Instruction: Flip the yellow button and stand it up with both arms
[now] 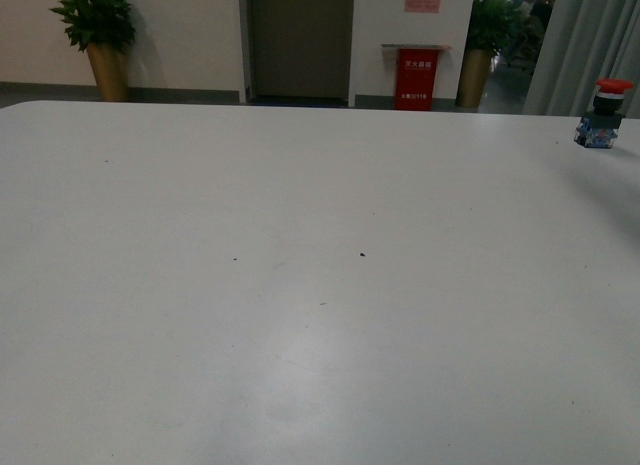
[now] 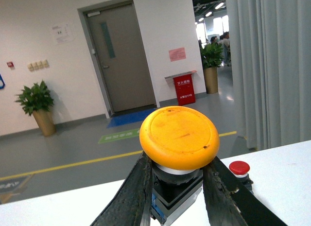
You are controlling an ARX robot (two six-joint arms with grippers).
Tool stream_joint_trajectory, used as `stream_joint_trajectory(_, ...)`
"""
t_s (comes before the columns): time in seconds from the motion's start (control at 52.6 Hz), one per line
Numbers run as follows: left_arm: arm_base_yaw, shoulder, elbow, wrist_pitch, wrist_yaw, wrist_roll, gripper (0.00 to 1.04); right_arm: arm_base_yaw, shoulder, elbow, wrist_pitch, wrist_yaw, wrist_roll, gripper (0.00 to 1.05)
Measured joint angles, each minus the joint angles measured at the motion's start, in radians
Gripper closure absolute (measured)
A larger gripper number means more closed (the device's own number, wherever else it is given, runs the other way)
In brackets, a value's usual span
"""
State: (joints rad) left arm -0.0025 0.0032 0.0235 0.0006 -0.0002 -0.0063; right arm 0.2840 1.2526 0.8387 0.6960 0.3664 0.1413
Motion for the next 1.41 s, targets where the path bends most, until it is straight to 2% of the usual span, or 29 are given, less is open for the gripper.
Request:
stream_joint_trajectory(0.323,0.000,0.000,0.000,0.000,0.000,0.000,0.07,-0.019,0.082,0.004,0.017,0.013,-0.137,0.82)
stream_joint_trajectory(0.666,0.000,0.000,0.000,0.000,0.000,0.000,0.07,-0.026,0.168,0.033,-0.039,0.164,-0.250,0.82)
stream_joint_trajectory(0.894,0.000,0.000,0.000,0.000,0.000,0.000,0.07,0.002,0.196,0.079,-0.163,0.313,-0.198,0.82)
stream_joint_trajectory(1.407,0.000,0.000,0.000,0.000,0.000,0.000,0.07,0.062,0.329,0.241,-0.330,0.457,-0.065,0.82)
